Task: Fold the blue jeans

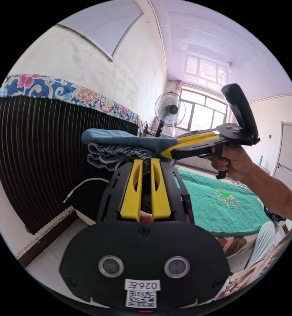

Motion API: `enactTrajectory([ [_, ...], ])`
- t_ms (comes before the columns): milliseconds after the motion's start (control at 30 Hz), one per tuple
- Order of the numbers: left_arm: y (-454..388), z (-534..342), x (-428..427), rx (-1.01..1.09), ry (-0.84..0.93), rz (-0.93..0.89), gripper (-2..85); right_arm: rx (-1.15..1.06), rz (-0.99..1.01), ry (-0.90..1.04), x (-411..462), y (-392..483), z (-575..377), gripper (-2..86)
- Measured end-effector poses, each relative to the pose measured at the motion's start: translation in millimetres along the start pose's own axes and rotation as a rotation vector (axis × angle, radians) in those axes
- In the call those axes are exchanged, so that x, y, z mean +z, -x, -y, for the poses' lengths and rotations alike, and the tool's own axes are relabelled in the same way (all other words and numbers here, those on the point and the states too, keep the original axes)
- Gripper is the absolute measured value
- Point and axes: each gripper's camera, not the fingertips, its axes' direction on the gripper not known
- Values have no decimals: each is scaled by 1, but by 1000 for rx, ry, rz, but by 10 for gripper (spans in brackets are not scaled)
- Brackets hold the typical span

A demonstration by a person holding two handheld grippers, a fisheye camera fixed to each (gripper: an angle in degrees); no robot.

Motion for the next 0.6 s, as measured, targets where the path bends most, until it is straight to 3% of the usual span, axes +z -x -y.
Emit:
enactTrajectory([
  [200, 16, 74, 8, 34, -77, -110, 3, 292, -15, -183, -142, -196, 144, 2],
  [333, 0, 130, -2, 98, -192, -148, -2, 447, -41, -389, -317, -351, 213, -1],
  [600, -63, 154, 7, 172, -322, -584, -1, 639, 42, -768, -673, -595, 179, -2],
])
